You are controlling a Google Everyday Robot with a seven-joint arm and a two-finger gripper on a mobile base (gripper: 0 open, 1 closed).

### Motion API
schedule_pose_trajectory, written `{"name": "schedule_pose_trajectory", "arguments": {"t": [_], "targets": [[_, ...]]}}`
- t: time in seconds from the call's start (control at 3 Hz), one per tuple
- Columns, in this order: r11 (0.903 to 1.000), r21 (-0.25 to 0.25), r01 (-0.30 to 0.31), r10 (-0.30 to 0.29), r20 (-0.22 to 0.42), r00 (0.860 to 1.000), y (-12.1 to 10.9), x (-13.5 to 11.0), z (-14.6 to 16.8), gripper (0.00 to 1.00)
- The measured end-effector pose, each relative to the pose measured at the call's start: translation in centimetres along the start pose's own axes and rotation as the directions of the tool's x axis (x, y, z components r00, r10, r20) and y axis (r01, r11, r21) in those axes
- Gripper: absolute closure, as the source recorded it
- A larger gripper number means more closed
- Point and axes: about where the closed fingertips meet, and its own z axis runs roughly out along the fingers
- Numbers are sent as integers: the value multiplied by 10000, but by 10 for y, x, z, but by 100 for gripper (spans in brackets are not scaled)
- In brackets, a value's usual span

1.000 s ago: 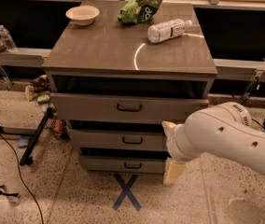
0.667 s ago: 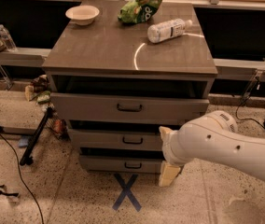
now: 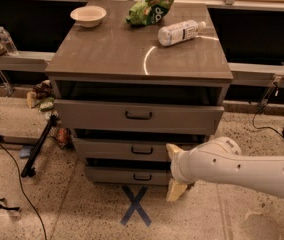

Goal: Open middle drawer

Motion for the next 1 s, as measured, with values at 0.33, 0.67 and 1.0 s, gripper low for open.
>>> {"name": "schedule_pose_trajectory", "arguments": {"t": [0.33, 0.67, 1.0], "targets": [[10000, 0, 0, 0, 0, 10000, 0, 0, 0, 0], [9996, -80, -267, 268, 158, 9995, -9, 20, 30, 0], [9986, -67, -523, 524, 269, 9983, -21, 36, 52, 0]]}}
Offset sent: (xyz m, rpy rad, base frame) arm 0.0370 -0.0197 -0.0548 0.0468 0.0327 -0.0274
